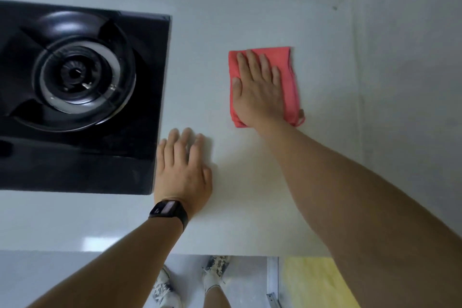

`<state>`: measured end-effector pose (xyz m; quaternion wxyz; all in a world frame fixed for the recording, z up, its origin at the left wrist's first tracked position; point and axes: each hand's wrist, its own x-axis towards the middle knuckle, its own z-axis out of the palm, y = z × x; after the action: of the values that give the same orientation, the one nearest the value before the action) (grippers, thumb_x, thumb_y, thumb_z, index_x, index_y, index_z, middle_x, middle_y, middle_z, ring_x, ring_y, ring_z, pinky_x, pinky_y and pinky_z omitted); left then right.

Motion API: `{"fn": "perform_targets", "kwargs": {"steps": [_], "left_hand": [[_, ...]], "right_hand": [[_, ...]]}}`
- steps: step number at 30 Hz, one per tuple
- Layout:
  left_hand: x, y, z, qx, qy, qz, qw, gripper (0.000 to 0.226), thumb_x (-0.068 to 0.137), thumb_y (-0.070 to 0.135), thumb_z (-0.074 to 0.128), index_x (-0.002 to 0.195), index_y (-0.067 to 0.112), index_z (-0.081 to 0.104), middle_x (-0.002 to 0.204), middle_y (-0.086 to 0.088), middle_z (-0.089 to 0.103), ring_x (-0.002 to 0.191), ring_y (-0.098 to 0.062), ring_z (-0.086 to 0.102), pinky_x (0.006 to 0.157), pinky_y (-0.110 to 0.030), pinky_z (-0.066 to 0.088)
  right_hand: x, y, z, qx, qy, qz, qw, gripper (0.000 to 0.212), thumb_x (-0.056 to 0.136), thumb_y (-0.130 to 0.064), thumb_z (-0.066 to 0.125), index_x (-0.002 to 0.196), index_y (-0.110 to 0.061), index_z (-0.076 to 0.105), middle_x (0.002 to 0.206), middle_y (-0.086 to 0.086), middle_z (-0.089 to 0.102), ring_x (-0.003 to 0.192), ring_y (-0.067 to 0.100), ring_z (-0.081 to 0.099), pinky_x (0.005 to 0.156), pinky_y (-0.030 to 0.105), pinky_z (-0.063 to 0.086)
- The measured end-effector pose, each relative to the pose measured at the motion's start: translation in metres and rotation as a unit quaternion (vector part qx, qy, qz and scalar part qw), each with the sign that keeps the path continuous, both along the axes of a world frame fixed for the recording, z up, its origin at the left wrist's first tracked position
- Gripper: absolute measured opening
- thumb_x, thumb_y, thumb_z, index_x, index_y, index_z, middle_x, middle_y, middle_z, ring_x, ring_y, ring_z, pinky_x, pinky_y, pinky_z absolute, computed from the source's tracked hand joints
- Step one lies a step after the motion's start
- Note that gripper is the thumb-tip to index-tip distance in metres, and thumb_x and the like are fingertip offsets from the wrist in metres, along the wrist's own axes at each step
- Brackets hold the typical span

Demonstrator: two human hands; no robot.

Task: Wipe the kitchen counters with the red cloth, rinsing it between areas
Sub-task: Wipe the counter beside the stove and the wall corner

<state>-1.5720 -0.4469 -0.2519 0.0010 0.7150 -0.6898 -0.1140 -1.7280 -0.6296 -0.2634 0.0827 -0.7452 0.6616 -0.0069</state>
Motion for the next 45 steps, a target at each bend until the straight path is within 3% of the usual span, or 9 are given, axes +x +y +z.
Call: {"fn": "perform_targets", "kwargs": {"steps": [10, 14, 18, 23, 28, 32, 37, 40, 45], "left_hand": [[0.004, 0.003, -0.009, -0.049, 0.037, -0.012, 0.998, 0.064, 0.084, 0.025, 0.043, 0.145, 0.006, 0.053, 0.15, -0.022, 0.048, 0.145, -0.048, 0.037, 0.122, -0.06, 0.023], [0.003, -0.026, 0.009, -0.072, 0.125, 0.028, 0.989, 0.047, 0.076, 0.029, 0.049, 0.118, 0.017, 0.066, 0.127, -0.006, 0.058, 0.123, -0.037, 0.052, 0.108, -0.047, 0.037], [0.024, -0.132, 0.024, -0.171, 0.149, -0.01, 0.974, 0.039, 0.075, 0.024, 0.052, 0.111, 0.014, 0.065, 0.112, -0.006, 0.06, 0.106, -0.031, 0.052, 0.093, -0.04, 0.043], [0.083, -0.185, -0.014, -0.117, 0.094, -0.054, 0.987, 0.048, 0.081, 0.03, 0.042, 0.118, 0.004, 0.06, 0.126, -0.017, 0.055, 0.132, -0.046, 0.045, 0.117, -0.052, 0.033], [0.079, -0.186, -0.019, -0.136, 0.129, -0.047, 0.981, 0.05, 0.08, 0.031, 0.044, 0.118, 0.003, 0.061, 0.129, -0.019, 0.057, 0.141, -0.046, 0.04, 0.119, -0.06, 0.03], [0.081, -0.187, -0.018, -0.147, 0.144, -0.044, 0.978, 0.05, 0.08, 0.032, 0.046, 0.115, 0.001, 0.064, 0.125, -0.02, 0.058, 0.138, -0.046, 0.042, 0.114, -0.062, 0.037], [0.081, -0.188, -0.02, -0.158, 0.134, -0.05, 0.977, 0.049, 0.081, 0.03, 0.046, 0.114, 0.0, 0.064, 0.123, -0.02, 0.058, 0.137, -0.048, 0.043, 0.114, -0.057, 0.038], [0.081, -0.188, -0.022, -0.164, 0.13, -0.057, 0.976, 0.048, 0.081, 0.029, 0.045, 0.114, -0.001, 0.064, 0.122, -0.02, 0.058, 0.136, -0.049, 0.043, 0.113, -0.061, 0.039], [0.082, -0.188, -0.024, -0.164, 0.126, -0.058, 0.977, 0.048, 0.082, 0.028, 0.044, 0.114, -0.002, 0.065, 0.122, -0.02, 0.058, 0.137, -0.048, 0.042, 0.113, -0.061, 0.038]], "right_hand": [[0.024, -0.128, 0.006, 0.002, -0.007, 0.063, 0.998, 0.061, 0.106, -0.045, 0.02, 0.165, -0.031, 0.013, 0.173, -0.01, 0.01, 0.159, 0.017, 0.007, 0.128, 0.043, 0.004], [0.019, -0.143, -0.002, -0.015, -0.014, 0.088, 0.996, 0.061, 0.105, -0.046, 0.023, 0.165, -0.034, 0.015, 0.172, -0.013, 0.013, 0.158, 0.015, 0.01, 0.128, 0.042, 0.006], [0.01, -0.153, -0.005, -0.074, -0.062, 0.097, 0.991, 0.056, 0.104, -0.046, 0.033, 0.159, -0.034, 0.037, 0.164, -0.012, 0.035, 0.15, 0.016, 0.029, 0.125, 0.038, 0.018], [-0.011, -0.133, -0.011, -0.184, -0.148, -0.009, 0.972, 0.039, 0.1, -0.042, 0.049, 0.132, -0.031, 0.069, 0.13, -0.007, 0.067, 0.121, 0.022, 0.056, 0.105, 0.036, 0.038], [-0.074, -0.14, 0.006, -0.219, -0.354, -0.365, 0.833, 0.045, 0.108, -0.034, 0.04, 0.13, -0.005, 0.066, 0.129, 0.02, 0.068, 0.121, 0.035, 0.061, 0.098, 0.032, 0.038], [-0.089, -0.178, 0.026, -0.33, -0.417, -0.405, 0.744, 0.039, 0.106, -0.024, 0.045, 0.133, -0.005, 0.065, 0.13, 0.016, 0.068, 0.119, 0.031, 0.062, 0.097, 0.024, 0.039], [-0.083, -0.219, 0.025, -0.352, -0.407, -0.393, 0.746, 0.04, 0.096, -0.019, 0.059, 0.132, -0.002, 0.06, 0.13, 0.018, 0.063, 0.121, 0.033, 0.06, 0.097, 0.022, 0.034], [-0.08, -0.217, 0.009, -0.356, -0.33, -0.376, 0.789, 0.043, 0.088, -0.027, 0.062, 0.122, -0.001, 0.066, 0.118, 0.022, 0.067, 0.109, 0.041, 0.063, 0.095, 0.038, 0.041], [-0.064, -0.212, -0.014, -0.425, -0.221, -0.309, 0.821, 0.035, 0.083, -0.026, 0.063, 0.106, -0.001, 0.074, 0.101, 0.022, 0.07, 0.096, 0.042, 0.067, 0.091, 0.041, 0.041]]}}
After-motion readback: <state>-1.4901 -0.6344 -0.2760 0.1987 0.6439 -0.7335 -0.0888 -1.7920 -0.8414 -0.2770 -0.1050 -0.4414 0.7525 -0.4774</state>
